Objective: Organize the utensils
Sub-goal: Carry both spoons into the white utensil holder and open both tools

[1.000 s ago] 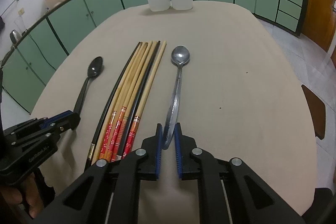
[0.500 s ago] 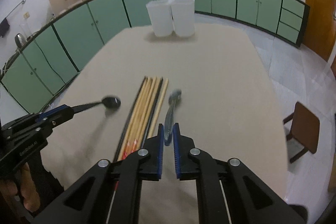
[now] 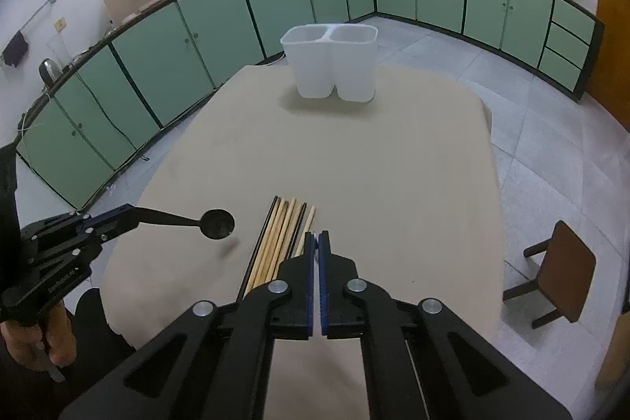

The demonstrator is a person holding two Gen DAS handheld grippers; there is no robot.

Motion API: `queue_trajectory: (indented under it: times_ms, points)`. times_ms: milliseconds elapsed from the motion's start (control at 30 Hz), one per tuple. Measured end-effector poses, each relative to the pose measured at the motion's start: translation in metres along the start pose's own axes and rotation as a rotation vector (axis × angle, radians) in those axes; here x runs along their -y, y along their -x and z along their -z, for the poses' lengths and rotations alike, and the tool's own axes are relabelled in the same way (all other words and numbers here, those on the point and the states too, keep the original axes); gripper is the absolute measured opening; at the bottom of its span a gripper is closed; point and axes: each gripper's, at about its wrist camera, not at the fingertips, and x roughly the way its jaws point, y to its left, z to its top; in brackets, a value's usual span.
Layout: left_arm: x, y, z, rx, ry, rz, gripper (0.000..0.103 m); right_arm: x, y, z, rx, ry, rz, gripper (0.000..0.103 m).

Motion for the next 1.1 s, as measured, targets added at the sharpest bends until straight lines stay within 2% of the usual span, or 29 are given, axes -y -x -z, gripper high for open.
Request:
queue_trajectory:
  times_ms: [200,333,567,800,900,967,1100]
  points:
    - [-0.004,0.013,-0.036,0.016,-0.014,0.027,0.003,0.005,0.010,-0.024,-0.011,-0.012,-0.035,0.002]
    - [-0.004,0.016,-0.063,0.024,-0.033,0.033,0.003,0.004,0.018,-0.047,0.015,-0.002,-0.035,0.002]
    - [-0.009,0.009,-0.137,0.057,-0.065,0.009,0.003,0.006,0.026,-0.118,0.089,0.012,-0.021,0.002]
    - [-0.016,-0.020,-0.206,0.079,-0.071,-0.013,0.003,0.018,0.013,-0.207,0.145,-0.030,-0.012,0.002]
    - [-0.020,-0.037,-0.235,0.092,-0.053,0.001,0.003,0.023,0.003,-0.240,0.166,-0.045,-0.008,0.002]
    - [-0.021,-0.050,-0.248,0.092,-0.044,0.021,0.003,0.027,-0.008,-0.256,0.180,-0.051,-0.001,0.002]
    - [-0.024,-0.090,-0.269,0.089,-0.038,0.002,0.003,0.035,-0.042,-0.279,0.186,-0.061,0.011,0.002]
